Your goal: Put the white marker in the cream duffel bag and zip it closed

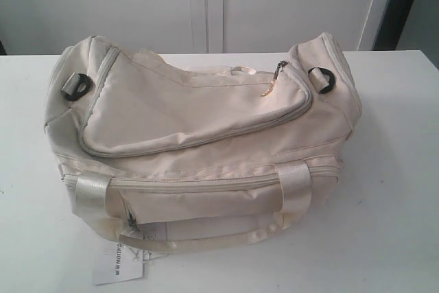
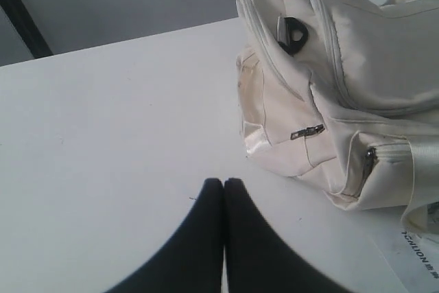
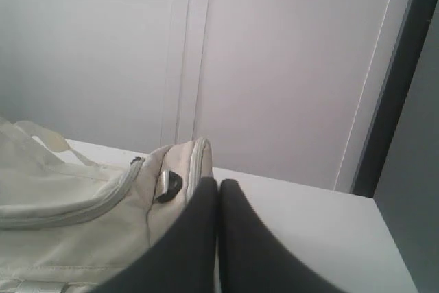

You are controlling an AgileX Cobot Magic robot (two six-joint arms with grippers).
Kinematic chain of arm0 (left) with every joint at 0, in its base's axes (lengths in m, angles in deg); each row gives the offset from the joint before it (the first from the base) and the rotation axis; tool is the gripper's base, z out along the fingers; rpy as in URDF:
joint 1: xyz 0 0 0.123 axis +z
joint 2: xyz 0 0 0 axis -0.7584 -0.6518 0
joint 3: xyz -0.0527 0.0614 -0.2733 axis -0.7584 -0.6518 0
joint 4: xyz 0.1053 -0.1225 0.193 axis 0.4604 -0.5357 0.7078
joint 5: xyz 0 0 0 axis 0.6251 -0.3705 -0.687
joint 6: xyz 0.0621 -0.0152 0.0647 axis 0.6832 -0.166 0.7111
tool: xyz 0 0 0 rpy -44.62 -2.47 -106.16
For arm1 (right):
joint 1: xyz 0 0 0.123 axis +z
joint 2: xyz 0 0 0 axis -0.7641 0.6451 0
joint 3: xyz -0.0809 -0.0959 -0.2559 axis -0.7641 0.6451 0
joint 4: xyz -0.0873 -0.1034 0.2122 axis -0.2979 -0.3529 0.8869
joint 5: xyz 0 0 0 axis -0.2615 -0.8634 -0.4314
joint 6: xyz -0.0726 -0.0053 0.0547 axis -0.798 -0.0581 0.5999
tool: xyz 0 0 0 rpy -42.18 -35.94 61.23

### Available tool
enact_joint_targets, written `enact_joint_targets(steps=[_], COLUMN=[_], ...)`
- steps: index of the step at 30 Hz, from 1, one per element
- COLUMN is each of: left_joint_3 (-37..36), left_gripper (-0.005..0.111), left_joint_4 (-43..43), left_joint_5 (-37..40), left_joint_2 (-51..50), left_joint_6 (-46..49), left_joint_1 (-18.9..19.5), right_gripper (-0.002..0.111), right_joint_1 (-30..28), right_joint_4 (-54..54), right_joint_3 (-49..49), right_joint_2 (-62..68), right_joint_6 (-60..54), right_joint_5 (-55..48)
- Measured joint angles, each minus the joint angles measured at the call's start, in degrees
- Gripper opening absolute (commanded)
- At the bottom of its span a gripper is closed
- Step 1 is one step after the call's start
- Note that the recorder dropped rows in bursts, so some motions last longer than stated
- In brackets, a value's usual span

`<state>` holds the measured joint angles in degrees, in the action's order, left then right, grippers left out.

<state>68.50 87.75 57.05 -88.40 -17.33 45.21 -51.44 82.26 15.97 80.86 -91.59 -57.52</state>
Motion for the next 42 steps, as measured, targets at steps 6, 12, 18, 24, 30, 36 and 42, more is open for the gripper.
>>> enact_joint_targets(steps=[6,12,18,24,30,36,42], left_joint_3=[-0.2,-0.2,-0.2,-4.5,-12.6,-17.7,-22.1], left_gripper=[0.000,0.000,0.000,0.000,0.000,0.000,0.000], left_joint_4=[-0.1,-0.1,-2.6,-8.6,-11.2,-11.8,-12.1], left_joint_5=[1.3,1.4,2.4,-2.3,-7.6,-8.4,-13.1], left_joint_2=[0.0,0.0,0.0,0.1,4.1,6.6,6.9], left_joint_6=[-1.3,-1.3,1.2,5.8,5.9,6.0,6.0], left_joint_1=[0.0,0.0,0.0,0.0,3.5,8.1,10.3], right_gripper=[0.000,0.000,0.000,0.000,0.000,0.000,0.000], right_joint_1=[0.0,0.0,0.0,0.0,0.0,0.0,0.0], right_joint_4=[0.0,0.0,0.0,0.0,0.0,0.0,0.0], right_joint_3=[0.5,0.5,0.5,0.5,0.5,0.5,0.5], right_joint_2=[0.0,0.0,0.0,0.0,0.0,0.0,0.0], right_joint_6=[0.0,0.0,0.0,0.0,0.0,0.0,0.0], right_joint_5=[-0.8,-1.0,-1.1,-1.1,-1.1,-1.1,-1.1])
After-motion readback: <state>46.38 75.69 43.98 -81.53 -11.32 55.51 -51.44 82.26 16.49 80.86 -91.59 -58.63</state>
